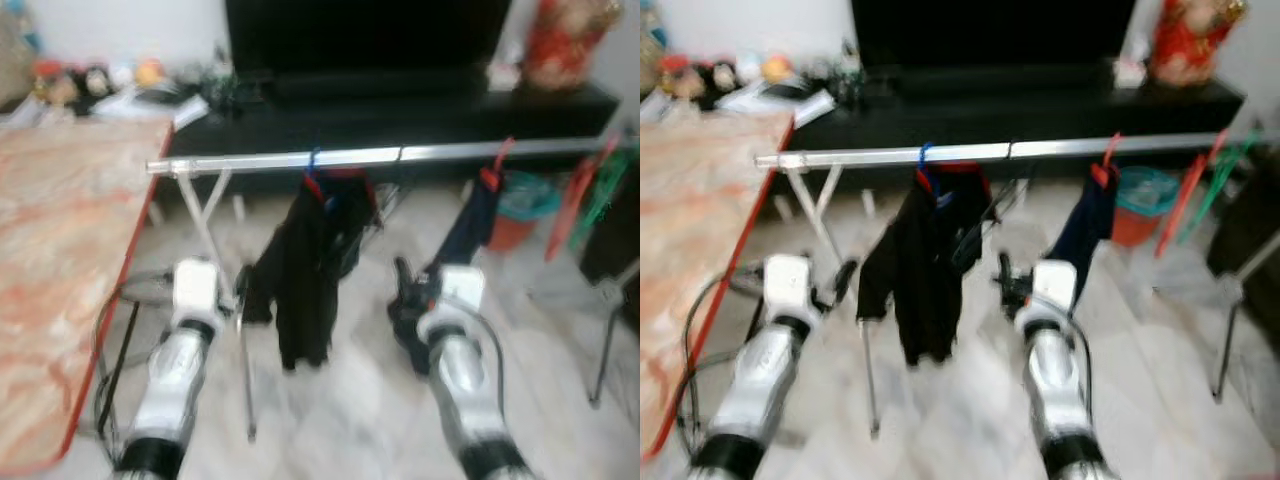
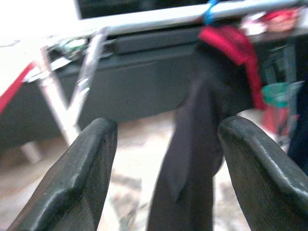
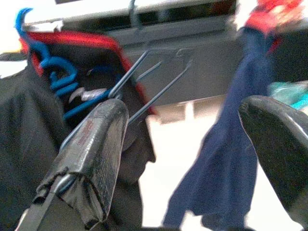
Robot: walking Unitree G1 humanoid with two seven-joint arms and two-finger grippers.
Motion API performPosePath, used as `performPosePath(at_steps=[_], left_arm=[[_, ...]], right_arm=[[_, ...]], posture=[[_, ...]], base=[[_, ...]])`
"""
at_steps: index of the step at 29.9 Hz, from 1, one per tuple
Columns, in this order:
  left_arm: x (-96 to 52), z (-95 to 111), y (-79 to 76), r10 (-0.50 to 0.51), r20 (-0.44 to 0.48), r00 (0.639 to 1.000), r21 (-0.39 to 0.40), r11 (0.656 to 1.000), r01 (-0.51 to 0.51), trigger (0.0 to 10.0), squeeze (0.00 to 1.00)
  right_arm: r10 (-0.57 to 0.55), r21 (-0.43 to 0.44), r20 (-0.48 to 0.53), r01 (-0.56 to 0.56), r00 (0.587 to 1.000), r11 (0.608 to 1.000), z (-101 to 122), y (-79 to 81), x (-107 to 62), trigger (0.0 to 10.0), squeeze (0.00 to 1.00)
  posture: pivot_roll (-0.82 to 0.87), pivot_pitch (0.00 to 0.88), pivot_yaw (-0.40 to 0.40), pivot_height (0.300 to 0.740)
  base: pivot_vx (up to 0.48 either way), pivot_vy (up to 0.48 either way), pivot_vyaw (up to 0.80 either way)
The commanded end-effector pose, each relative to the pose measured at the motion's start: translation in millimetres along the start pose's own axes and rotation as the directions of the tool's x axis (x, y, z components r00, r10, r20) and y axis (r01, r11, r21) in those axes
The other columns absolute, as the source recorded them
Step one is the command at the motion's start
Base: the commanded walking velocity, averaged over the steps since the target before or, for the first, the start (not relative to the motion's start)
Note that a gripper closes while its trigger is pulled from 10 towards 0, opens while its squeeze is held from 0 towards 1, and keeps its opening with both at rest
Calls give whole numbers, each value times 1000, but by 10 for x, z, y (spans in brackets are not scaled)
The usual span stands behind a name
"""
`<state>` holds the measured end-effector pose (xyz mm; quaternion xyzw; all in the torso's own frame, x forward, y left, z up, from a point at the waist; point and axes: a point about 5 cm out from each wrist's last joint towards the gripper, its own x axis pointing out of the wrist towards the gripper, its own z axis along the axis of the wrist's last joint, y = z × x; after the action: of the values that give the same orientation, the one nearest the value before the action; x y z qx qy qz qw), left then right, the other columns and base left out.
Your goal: Hang hanger
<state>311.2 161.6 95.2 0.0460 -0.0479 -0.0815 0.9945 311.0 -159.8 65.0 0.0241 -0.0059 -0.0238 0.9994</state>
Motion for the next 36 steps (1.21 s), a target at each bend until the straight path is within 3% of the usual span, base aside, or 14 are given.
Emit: performPosePath(at_steps=[1,8,21,23,27,31,36], left_arm=[[0,33,35,0,12,1000,12,1000,0,10000,0],[-1,51,-2,-19,24,1000,11,1000,19,10000,0],[-37,24,40,0,1,1000,5,1000,0,10000,0],[-40,25,42,-1,1,1000,6,1000,1,10000,0],[-38,34,59,6,3,1000,6,1000,-6,10000,0],[-43,36,68,11,4,1000,6,1000,-11,10000,0],[-56,43,79,12,3,1000,6,1000,-12,10000,0]], right_arm=[[9,5,3,-9,1000,1000,15,52,12,10000,0],[3,-3,-10,-3,1000,1000,-18,30,-2,10000,0],[7,-6,-41,-8,999,1000,-111,36,-47,10000,0],[-16,1,-154,16,988,1000,-310,-31,-119,10000,0],[-54,-23,-384,49,922,999,-709,-150,-350,10000,0],[-62,-51,-476,44,877,998,-895,-201,-522,10000,0],[-64,-48,-522,46,851,998,-985,-198,-609,10000,0]], posture=[[4,0,10,740],[12,0,8,740],[14,0,2,740],[13,0,1,740],[11,0,1,740],[21,0,-1,740],[16,0,5,740]], base=[[0,0,-700],[0,0,-697],[0,0,0],[0,0,0],[0,0,0],[0,0,0],[0,0,0]])
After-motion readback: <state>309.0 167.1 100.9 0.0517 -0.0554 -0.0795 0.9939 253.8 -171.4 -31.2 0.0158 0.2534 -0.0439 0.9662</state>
